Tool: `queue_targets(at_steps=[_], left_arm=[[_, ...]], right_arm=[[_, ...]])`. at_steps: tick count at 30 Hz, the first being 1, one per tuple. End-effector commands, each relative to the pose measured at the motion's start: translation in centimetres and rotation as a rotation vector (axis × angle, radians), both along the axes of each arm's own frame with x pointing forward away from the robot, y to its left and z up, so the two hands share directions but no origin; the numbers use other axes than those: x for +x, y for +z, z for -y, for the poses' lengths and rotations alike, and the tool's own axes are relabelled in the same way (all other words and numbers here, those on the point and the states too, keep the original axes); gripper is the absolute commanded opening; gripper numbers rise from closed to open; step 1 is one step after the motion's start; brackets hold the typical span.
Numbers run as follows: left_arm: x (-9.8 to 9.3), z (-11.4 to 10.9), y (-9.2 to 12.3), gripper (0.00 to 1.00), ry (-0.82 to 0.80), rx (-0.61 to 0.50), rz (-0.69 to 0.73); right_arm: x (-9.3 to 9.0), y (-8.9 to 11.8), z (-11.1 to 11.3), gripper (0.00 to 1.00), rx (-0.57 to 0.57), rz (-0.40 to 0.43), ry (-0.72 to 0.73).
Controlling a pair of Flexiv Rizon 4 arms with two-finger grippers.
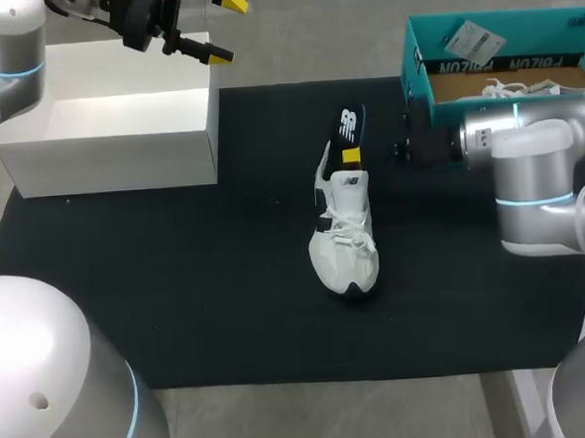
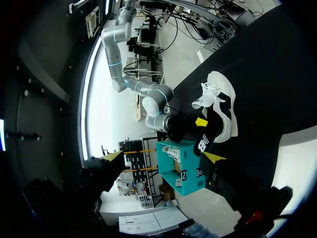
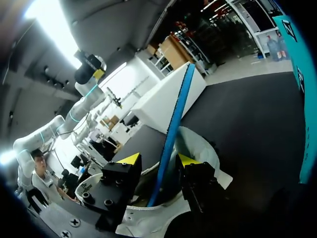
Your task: Take the shoe out of the shoebox, open the shoe tongue, remove and reinsert the insole, then place the shoe into the shoebox
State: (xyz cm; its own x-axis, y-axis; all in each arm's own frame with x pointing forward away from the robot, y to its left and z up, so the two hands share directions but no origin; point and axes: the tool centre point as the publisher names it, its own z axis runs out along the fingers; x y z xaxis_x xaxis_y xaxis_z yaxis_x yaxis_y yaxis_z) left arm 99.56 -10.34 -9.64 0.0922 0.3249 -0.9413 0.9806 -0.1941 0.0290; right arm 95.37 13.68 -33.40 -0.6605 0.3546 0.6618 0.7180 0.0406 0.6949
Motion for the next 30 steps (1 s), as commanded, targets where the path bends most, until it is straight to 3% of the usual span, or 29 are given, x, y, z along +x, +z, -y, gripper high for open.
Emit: queue_targets(at_steps=[1, 4, 5, 6, 13, 26, 29, 30], left_arm=[[0.1, 0.0, 0.0, 1.00, -0.002, 0.003, 0.001], [0.1, 0.0, 0.0, 1.00, -0.002, 0.003, 0.001], [0.1, 0.0, 0.0, 1.00, -0.002, 0.003, 0.001], [0.1, 0.0, 0.0, 1.00, -0.002, 0.003, 0.001], [0.1, 0.0, 0.0, 1.00, -0.002, 0.003, 0.001], [0.1, 0.0, 0.0, 1.00, -0.002, 0.003, 0.001], [0.1, 0.0, 0.0, 1.00, -0.002, 0.003, 0.001], [0.1, 0.0, 0.0, 1.00, -0.002, 0.003, 0.001]], right_arm=[[1.4, 0.2, 0.0, 0.37, -0.006, -0.001, 0.017], [1.9, 0.2, 0.1, 0.23, -0.008, 0.004, 0.018], [1.9, 0.2, 0.1, 0.15, -0.009, 0.005, 0.021], [1.9, 0.2, 0.1, 0.00, -0.010, 0.005, 0.023], [0.7, -0.4, -0.2, 0.00, -0.017, -0.031, 0.039], [-3.2, -2.5, -1.6, 0.00, 0.016, -0.126, 0.049], [-3.2, -2.5, -1.6, 0.00, 0.035, -0.118, 0.041], [-2.9, -2.3, -1.5, 0.23, 0.034, -0.114, 0.039]])
